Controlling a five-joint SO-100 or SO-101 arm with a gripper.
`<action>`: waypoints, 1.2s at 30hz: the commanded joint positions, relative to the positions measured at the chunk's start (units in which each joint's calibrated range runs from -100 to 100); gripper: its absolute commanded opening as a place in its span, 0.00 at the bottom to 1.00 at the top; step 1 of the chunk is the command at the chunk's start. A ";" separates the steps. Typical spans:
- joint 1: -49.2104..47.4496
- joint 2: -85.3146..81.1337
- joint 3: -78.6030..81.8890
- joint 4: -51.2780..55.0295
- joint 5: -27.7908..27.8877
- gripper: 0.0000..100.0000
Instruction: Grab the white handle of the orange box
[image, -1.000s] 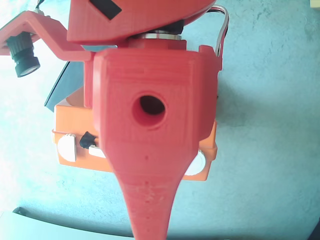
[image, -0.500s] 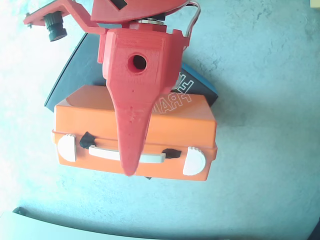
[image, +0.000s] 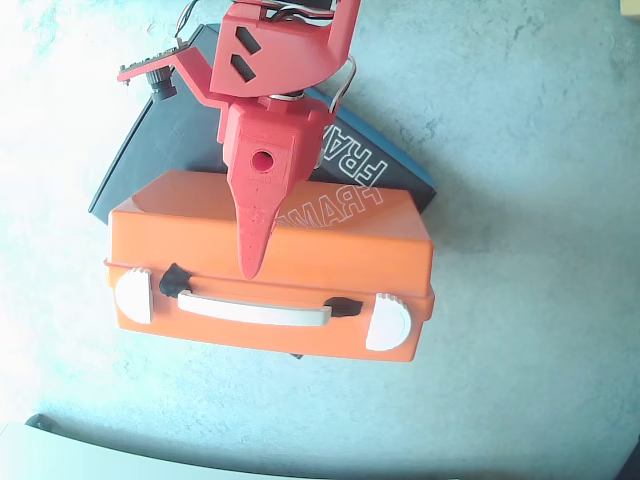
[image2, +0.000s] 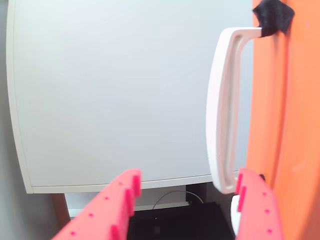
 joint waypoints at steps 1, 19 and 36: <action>0.00 4.91 -3.50 0.65 -0.21 0.23; 1.86 23.80 -24.95 1.07 -0.21 0.23; 1.94 49.19 -55.25 1.24 -0.26 0.23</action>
